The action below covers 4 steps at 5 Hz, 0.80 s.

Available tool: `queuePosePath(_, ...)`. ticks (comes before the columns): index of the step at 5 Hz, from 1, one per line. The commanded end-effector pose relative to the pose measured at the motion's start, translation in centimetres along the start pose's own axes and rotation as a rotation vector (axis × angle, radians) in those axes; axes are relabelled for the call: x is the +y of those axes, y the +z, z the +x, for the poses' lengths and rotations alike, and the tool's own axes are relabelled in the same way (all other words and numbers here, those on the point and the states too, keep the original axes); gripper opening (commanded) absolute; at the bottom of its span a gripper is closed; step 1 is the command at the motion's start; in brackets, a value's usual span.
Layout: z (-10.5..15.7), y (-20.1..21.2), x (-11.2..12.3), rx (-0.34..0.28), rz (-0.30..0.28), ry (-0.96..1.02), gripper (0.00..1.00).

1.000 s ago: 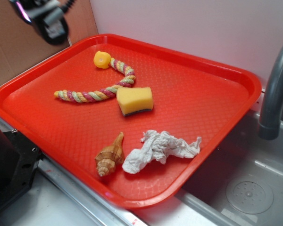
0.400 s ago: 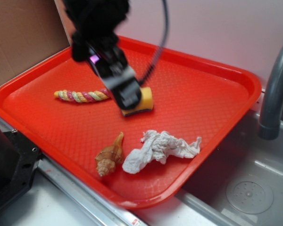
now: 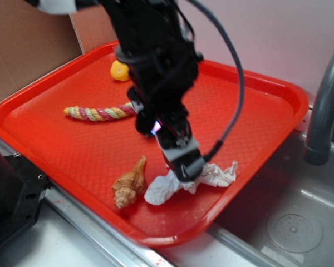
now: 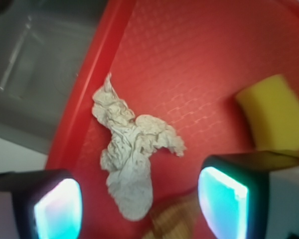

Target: Grab the white paper.

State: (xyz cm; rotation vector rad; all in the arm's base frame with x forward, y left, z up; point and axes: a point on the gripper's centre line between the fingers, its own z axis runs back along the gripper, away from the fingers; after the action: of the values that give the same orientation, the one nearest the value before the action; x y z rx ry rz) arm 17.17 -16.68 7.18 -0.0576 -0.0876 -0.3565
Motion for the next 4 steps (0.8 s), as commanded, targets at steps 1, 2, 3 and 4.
queuePosePath(1,0.1,-2.9,-1.1,0.078,-0.026,-0.022,1.00)
queuePosePath(2,-0.2,-3.6,-1.4,0.109,-0.022,-0.019,0.51)
queuePosePath(3,-0.1,-3.8,-1.2,0.121,-0.021,-0.009,0.00)
queuePosePath(4,0.0,-4.0,-0.8,0.131,-0.020,0.010,0.00)
